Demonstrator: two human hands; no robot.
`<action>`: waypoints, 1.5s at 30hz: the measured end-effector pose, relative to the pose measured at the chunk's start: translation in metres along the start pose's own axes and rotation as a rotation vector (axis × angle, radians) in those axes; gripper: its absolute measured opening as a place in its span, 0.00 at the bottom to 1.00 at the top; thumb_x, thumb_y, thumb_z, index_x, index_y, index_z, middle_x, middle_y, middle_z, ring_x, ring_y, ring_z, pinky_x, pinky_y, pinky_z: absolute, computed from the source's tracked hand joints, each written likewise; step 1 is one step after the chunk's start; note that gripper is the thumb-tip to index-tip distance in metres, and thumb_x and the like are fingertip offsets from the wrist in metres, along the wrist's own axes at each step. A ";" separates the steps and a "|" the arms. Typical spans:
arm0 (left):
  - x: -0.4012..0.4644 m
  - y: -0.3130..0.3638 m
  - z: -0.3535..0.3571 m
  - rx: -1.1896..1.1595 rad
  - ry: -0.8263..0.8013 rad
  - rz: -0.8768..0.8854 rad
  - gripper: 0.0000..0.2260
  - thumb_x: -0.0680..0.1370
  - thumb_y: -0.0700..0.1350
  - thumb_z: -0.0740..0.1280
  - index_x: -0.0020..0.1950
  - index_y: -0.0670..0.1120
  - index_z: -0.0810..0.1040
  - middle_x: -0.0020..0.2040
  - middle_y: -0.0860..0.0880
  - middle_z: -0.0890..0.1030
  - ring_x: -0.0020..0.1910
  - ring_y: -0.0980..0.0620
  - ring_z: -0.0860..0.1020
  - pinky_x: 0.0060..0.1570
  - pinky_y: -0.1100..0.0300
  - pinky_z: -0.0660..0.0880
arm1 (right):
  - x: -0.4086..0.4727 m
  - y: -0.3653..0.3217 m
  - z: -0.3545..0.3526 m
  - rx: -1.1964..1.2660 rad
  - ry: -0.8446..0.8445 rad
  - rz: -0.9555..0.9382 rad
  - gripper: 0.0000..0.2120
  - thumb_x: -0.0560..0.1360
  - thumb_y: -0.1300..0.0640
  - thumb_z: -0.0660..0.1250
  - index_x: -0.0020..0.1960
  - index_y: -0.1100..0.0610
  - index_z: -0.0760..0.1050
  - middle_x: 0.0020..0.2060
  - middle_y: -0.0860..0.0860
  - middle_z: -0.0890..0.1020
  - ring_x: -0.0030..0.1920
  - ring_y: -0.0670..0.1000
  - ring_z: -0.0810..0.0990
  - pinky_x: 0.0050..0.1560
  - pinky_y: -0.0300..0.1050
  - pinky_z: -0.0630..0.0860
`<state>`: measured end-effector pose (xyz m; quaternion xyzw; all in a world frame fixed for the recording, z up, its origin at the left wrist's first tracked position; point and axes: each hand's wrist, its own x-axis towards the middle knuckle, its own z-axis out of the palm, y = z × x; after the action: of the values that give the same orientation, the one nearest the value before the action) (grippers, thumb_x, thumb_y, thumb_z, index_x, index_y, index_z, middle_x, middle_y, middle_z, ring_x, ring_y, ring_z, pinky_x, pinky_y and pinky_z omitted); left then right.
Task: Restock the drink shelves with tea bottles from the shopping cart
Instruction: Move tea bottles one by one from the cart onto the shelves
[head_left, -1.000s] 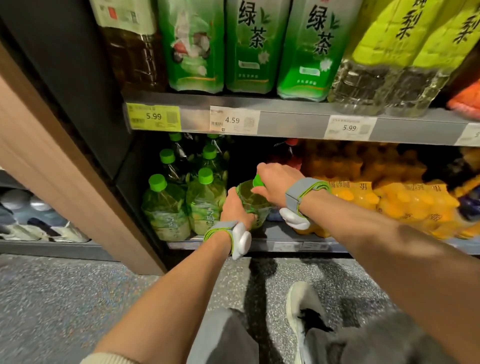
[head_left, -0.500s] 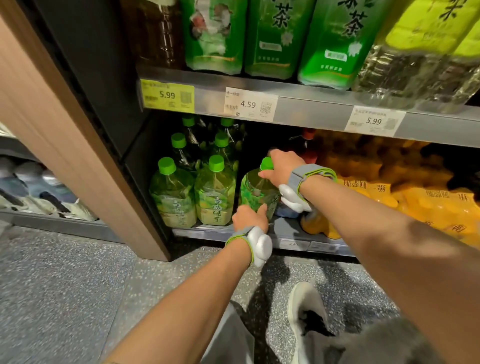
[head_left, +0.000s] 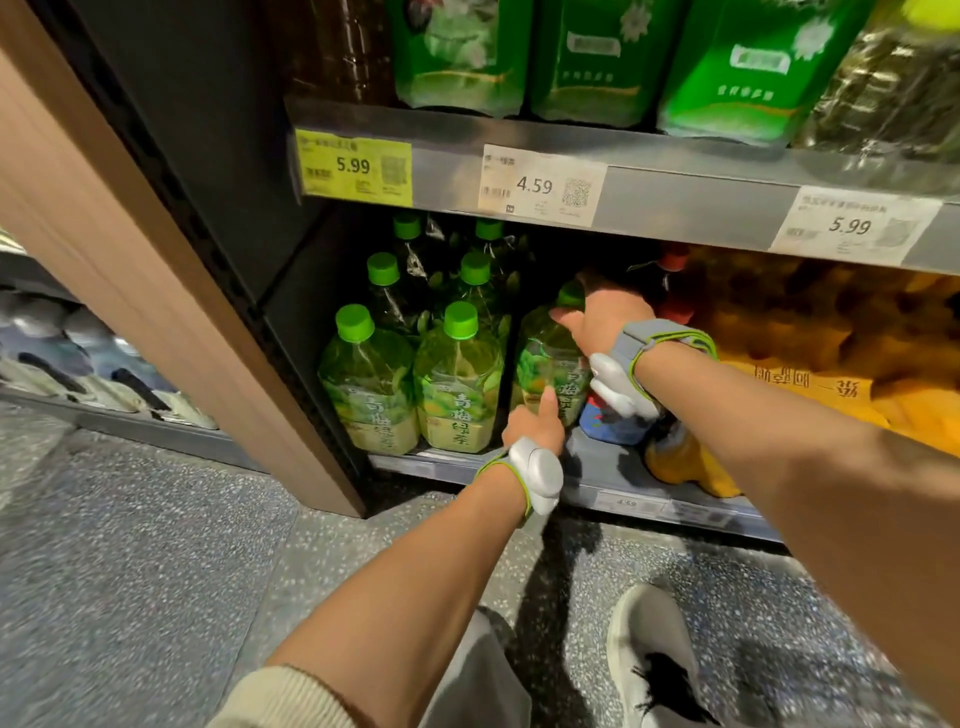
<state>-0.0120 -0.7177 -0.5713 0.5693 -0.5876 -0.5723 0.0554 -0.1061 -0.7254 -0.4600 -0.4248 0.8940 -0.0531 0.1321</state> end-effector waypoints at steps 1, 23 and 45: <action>0.004 0.001 0.001 0.020 -0.005 0.006 0.28 0.82 0.58 0.53 0.69 0.35 0.67 0.70 0.37 0.70 0.68 0.38 0.69 0.63 0.49 0.66 | 0.004 0.000 0.001 0.024 -0.003 0.003 0.26 0.79 0.46 0.60 0.72 0.56 0.60 0.63 0.61 0.74 0.61 0.62 0.74 0.49 0.48 0.70; -0.009 -0.001 -0.023 0.117 0.019 0.107 0.29 0.82 0.59 0.50 0.68 0.36 0.70 0.67 0.37 0.72 0.65 0.37 0.71 0.64 0.49 0.67 | -0.020 0.013 -0.009 0.063 0.012 -0.046 0.15 0.80 0.51 0.58 0.41 0.61 0.67 0.48 0.61 0.76 0.44 0.58 0.73 0.41 0.46 0.68; -0.074 0.034 -0.083 0.019 0.063 0.231 0.21 0.79 0.62 0.55 0.40 0.45 0.73 0.50 0.39 0.81 0.49 0.41 0.78 0.58 0.44 0.76 | -0.101 0.042 -0.013 0.523 0.022 0.091 0.09 0.76 0.57 0.59 0.41 0.52 0.76 0.37 0.52 0.80 0.42 0.56 0.78 0.44 0.45 0.75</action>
<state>0.0521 -0.7244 -0.4749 0.5161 -0.6527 -0.5383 0.1339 -0.0804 -0.6206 -0.4367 -0.3351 0.8694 -0.2809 0.2301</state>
